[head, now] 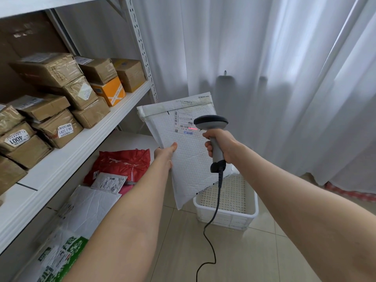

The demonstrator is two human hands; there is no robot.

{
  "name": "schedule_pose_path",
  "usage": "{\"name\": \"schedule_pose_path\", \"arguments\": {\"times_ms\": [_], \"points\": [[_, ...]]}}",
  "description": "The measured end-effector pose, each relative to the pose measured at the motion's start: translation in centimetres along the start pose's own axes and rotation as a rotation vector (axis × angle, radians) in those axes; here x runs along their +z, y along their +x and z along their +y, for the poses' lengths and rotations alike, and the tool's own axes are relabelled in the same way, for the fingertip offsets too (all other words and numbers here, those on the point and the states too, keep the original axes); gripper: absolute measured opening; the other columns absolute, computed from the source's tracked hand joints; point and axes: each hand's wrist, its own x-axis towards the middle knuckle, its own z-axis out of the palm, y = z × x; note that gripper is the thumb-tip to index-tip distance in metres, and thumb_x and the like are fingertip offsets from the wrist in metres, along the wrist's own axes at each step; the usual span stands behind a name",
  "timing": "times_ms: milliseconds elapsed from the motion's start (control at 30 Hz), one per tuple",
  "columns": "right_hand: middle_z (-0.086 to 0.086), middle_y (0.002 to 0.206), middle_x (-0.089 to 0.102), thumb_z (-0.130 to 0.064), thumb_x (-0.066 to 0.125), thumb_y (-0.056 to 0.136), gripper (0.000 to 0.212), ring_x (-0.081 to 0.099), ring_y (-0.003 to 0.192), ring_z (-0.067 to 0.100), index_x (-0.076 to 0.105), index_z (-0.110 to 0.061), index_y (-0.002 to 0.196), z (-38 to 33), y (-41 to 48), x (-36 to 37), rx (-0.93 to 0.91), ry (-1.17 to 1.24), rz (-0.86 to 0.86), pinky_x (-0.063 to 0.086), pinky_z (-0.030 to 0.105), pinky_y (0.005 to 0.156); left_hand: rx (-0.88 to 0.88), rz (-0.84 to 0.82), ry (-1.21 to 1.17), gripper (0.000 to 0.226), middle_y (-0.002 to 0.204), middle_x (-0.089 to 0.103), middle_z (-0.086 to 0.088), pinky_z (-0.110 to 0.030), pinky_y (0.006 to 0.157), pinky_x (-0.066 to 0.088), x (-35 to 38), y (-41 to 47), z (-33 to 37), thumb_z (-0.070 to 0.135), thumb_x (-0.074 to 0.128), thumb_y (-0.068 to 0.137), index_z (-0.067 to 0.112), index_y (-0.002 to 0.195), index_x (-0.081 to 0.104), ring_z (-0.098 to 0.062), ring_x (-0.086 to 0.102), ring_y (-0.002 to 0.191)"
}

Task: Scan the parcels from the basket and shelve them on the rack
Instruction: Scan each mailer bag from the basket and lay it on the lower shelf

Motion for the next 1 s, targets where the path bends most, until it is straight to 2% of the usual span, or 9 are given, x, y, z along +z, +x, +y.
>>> {"name": "schedule_pose_path", "arguments": {"times_ms": [300, 500, 700, 1000], "points": [[0.003, 0.049, 0.055, -0.012, 0.058, 0.088, 0.003, 0.046, 0.038, 0.012, 0.056, -0.010, 0.086, -0.3, 0.3, 0.3, 0.021, 0.030, -0.031, 0.044, 0.020, 0.043, 0.001, 0.012, 0.002, 0.052, 0.121, 0.062, -0.018, -0.048, 0.093, 0.051, -0.5, 0.7, 0.1, 0.010, 0.079, 0.077, -0.003, 0.119, 0.051, -0.032, 0.062, 0.107], [0.008, 0.057, 0.065, -0.015, 0.062, 0.089, 0.013, 0.049, 0.040, 0.011, 0.057, -0.011, 0.100, -0.1, 0.6, 1.1, 0.028, 0.029, -0.052, 0.047, 0.021, 0.043, -0.011, 0.005, 0.003, 0.053, 0.123, 0.060, -0.018, -0.050, 0.094, 0.050, -0.9, 0.7, 0.3, 0.010, 0.078, 0.078, -0.003, 0.121, 0.049, -0.034, 0.061, 0.109], [0.006, 0.052, 0.061, -0.012, 0.059, 0.089, 0.007, 0.048, 0.039, 0.012, 0.058, -0.011, 0.096, -0.2, 0.8, 2.3, 0.022, 0.026, -0.045, 0.046, 0.020, 0.043, -0.014, 0.016, 0.005, 0.055, 0.122, 0.060, -0.018, -0.050, 0.093, 0.051, -1.8, 1.0, 0.6, 0.010, 0.079, 0.076, -0.004, 0.120, 0.049, -0.034, 0.062, 0.108], [0.005, 0.050, 0.057, -0.010, 0.057, 0.088, 0.005, 0.047, 0.038, 0.012, 0.058, -0.010, 0.093, 0.3, 1.7, 4.0, 0.038, -0.011, -0.039, 0.045, 0.020, 0.043, -0.027, 0.019, 0.019, 0.065, 0.128, 0.057, -0.015, -0.046, 0.095, 0.050, -3.4, 1.9, 0.8, 0.016, 0.079, 0.078, -0.003, 0.131, 0.045, -0.032, 0.060, 0.112]]}}
